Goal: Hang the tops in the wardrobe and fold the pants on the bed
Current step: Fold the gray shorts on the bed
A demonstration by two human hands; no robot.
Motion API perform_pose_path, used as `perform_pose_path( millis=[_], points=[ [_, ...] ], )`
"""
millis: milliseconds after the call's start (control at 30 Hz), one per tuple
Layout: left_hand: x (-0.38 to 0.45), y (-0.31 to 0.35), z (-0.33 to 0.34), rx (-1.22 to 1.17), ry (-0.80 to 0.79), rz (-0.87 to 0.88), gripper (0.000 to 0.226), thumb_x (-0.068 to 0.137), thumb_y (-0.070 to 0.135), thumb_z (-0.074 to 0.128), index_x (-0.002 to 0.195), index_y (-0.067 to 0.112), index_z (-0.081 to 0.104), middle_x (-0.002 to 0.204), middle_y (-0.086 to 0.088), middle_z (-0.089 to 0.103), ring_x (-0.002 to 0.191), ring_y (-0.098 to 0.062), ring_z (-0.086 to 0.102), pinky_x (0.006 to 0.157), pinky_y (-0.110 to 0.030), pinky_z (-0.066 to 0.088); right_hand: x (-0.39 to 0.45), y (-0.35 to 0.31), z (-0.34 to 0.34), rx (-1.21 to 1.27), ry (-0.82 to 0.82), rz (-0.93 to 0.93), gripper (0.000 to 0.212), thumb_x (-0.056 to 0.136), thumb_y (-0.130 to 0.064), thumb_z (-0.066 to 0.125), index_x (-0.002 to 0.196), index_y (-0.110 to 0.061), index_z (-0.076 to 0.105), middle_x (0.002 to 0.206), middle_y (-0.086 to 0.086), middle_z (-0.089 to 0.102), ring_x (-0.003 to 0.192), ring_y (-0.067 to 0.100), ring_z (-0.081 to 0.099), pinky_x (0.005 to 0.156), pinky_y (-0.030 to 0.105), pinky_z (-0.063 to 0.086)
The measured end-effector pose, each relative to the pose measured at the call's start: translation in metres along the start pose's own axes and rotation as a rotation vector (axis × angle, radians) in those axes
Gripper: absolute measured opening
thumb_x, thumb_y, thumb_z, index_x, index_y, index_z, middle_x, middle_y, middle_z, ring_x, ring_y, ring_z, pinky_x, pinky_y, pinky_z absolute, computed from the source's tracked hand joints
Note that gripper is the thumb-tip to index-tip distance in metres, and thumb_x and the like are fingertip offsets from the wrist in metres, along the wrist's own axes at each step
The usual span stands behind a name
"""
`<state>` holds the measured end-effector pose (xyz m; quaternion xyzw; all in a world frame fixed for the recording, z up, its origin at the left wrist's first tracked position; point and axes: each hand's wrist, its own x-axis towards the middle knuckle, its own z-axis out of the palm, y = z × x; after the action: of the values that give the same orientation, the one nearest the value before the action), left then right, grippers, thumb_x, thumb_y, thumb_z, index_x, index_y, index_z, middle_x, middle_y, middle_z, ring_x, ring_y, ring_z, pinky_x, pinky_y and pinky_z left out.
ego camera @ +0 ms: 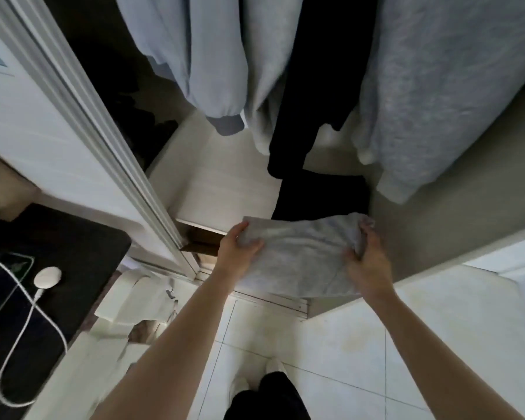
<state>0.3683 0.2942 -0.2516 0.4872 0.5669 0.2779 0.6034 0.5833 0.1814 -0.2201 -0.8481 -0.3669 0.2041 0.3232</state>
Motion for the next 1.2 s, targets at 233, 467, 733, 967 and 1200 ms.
perform_pose_path(
  millis=[233,467,733,967,1200],
  points=[
    [0.133,0.057,0.058,0.127,-0.15,0.133,0.063,0.085,0.01,0.073,0.142,0.009,0.045,0.13,-0.006,0.058,0.109,-0.021,0.059,0.086,-0.027,0.054,0.107,0.008,0.014,-0.139,0.385,-0.14,0.044,0.093,-0.01,0.055,0.133,0.007,0.045,0.131,0.027,0.052,0.121,0.038,0.049,0.095,0.032,0.036],
    [0.163,-0.036,0.1,1.276,-0.32,0.359,0.104,0.086,0.014,0.064,0.15,0.045,-0.012,0.159,-0.006,-0.027,0.149,-0.038,-0.005,0.116,-0.05,0.025,0.137,0.066,0.072,-0.785,-0.142,-0.091,0.095,0.078,-0.017,0.061,0.153,-0.023,0.002,0.159,0.011,-0.01,0.144,0.042,-0.008,0.115,0.058,0.01],
    [0.182,-0.056,0.099,1.506,-0.184,0.58,0.086,0.094,0.008,0.05,0.154,0.038,-0.005,0.16,-0.021,-0.012,0.142,-0.038,0.026,0.096,-0.042,0.047,0.154,0.09,0.083,-0.893,-0.16,-0.127,0.077,0.092,-0.008,0.044,0.153,-0.029,0.002,0.161,0.008,-0.006,0.133,0.047,0.03,0.104,0.048,0.039],
    [0.182,-0.073,0.074,1.335,0.014,1.002,0.064,0.086,0.008,0.065,0.145,0.023,0.045,0.153,-0.021,0.035,0.129,-0.038,0.051,0.098,-0.049,0.05,0.127,0.092,0.082,-0.801,0.082,-0.162,0.062,0.084,0.001,0.043,0.144,-0.016,0.041,0.153,0.011,0.033,0.092,0.038,0.056,0.066,0.039,0.053],
    [0.166,-0.069,0.073,1.551,-0.285,0.509,0.083,0.098,0.014,0.049,0.153,0.037,-0.008,0.162,-0.002,-0.018,0.15,-0.032,0.007,0.118,-0.048,0.019,0.107,0.112,0.09,-0.883,-0.238,-0.104,0.089,0.085,-0.011,0.055,0.153,-0.021,-0.002,0.161,0.008,-0.01,0.137,0.046,0.026,0.106,0.048,0.038]
  ],
)
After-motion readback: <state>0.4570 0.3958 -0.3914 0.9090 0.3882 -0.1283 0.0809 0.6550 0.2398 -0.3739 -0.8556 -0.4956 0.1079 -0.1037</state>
